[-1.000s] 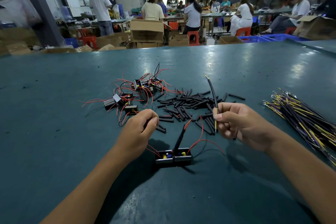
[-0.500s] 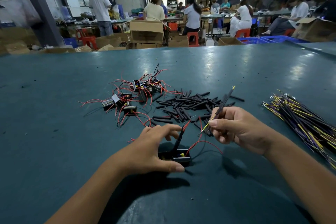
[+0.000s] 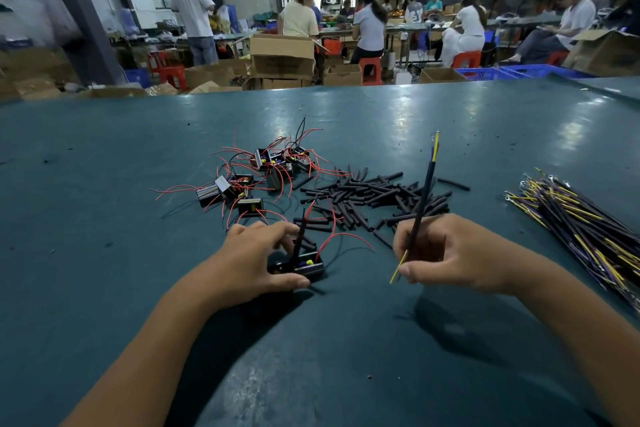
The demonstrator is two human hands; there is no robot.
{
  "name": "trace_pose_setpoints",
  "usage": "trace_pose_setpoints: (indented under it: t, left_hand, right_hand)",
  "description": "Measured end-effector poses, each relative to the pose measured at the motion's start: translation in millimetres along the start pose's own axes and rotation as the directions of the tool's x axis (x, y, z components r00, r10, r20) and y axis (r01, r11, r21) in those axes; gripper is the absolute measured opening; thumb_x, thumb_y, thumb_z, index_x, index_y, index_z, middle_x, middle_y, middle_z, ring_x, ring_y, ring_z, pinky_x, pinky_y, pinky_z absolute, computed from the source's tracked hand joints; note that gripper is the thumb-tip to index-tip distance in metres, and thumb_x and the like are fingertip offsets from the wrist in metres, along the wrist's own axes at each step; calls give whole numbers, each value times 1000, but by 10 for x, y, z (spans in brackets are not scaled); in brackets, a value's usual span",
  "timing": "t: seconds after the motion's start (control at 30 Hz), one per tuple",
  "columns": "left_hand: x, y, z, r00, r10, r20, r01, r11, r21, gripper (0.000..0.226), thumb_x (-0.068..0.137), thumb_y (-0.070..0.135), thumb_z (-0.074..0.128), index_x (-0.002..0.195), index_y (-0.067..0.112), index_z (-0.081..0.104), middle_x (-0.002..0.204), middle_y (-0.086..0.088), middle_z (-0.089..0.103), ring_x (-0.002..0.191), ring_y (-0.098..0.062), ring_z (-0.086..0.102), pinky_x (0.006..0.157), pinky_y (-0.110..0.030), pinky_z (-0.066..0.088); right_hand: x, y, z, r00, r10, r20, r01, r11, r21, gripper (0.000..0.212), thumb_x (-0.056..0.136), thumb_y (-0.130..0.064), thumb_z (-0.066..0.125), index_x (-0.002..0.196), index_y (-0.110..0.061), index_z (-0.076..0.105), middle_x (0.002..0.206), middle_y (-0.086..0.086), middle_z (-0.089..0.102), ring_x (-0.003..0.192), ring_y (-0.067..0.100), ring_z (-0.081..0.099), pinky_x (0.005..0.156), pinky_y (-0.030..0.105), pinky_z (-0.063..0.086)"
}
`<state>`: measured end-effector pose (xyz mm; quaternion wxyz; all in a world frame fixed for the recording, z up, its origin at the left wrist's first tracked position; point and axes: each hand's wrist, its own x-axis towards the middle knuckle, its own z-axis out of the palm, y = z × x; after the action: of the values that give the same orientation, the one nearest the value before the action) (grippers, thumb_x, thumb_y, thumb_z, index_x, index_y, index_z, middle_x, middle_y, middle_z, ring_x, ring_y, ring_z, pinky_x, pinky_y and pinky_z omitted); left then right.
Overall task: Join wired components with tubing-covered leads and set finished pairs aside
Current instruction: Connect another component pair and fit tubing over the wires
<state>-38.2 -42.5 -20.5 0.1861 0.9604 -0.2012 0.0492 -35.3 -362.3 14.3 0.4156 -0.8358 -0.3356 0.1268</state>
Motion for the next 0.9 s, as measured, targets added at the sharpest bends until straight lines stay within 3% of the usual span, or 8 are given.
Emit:
trace_pose_setpoints:
  t: [0.1,0.17,0.23,0.33,0.5,0.67,0.8,0.9]
  left_hand:
    - [-34,80,-131,952,36,-304,-71,992,-103,50,82,68,61,115,30,62,101,22,62,99,-5,55,94,-33,37]
    - [-66,353,-136,856,-32,-517,-238,862,-447,28,85,49,63,98,24,68,85,14,66,80,-11,58,77,-29,46]
    - [-107,679,-82,888,-47,-457,-329,630,-704,22,86,37,65,97,19,68,78,6,65,70,-11,55,65,-23,45]
    - [-146,942,40,950,43,-309,-294,457,-839,23,87,30,66,107,18,67,79,0,64,65,-11,55,62,-20,44]
    - [-113,1001,97,964,-18,-266,-239,381,-893,20,86,32,66,103,22,69,77,2,66,61,-15,55,63,-30,42]
    - [-107,985,85,963,-29,-268,-240,357,-903,10,90,27,65,96,19,69,71,4,63,59,-13,53,55,-23,41]
    - [-99,988,79,955,-81,-286,-250,302,-920,6,88,23,70,88,17,67,70,-3,66,54,-18,59,50,-22,44]
    - [-94,995,94,956,-70,-286,-259,264,-929,4,88,19,71,88,17,68,71,-6,68,56,-19,63,51,-23,47]
  right_hand:
    - [-13,-11,16,998,-3,67,20,965,-261,10,83,-19,62,80,-25,55,64,-8,52,57,3,42,56,17,36]
    - [-25,-43,51,989,28,145,23,941,-338,7,81,-19,58,79,-22,53,63,-4,49,55,5,40,54,25,37]
    - [-36,-87,90,979,31,201,50,922,-384,5,77,-21,56,78,-20,51,62,-3,47,55,7,38,55,31,39]
    - [-41,-163,109,965,35,260,71,920,-385,8,74,-25,54,77,-19,49,62,-2,45,56,9,37,54,30,38]
    - [-71,-215,130,959,37,280,90,900,-427,13,73,-29,52,73,-19,45,62,-2,43,54,12,37,52,31,36]
    - [-47,-241,178,963,14,270,118,876,-467,14,76,-33,52,76,-20,47,66,-2,48,60,15,45,58,36,44]
    - [-21,-301,193,977,-199,76,212,886,-412,21,90,-47,60,86,-26,57,81,-14,57,79,8,57,72,21,45]
    - [5,-372,270,952,-270,-143,255,960,-119,20,92,-45,62,95,-26,62,87,-11,68,79,11,65,73,20,50]
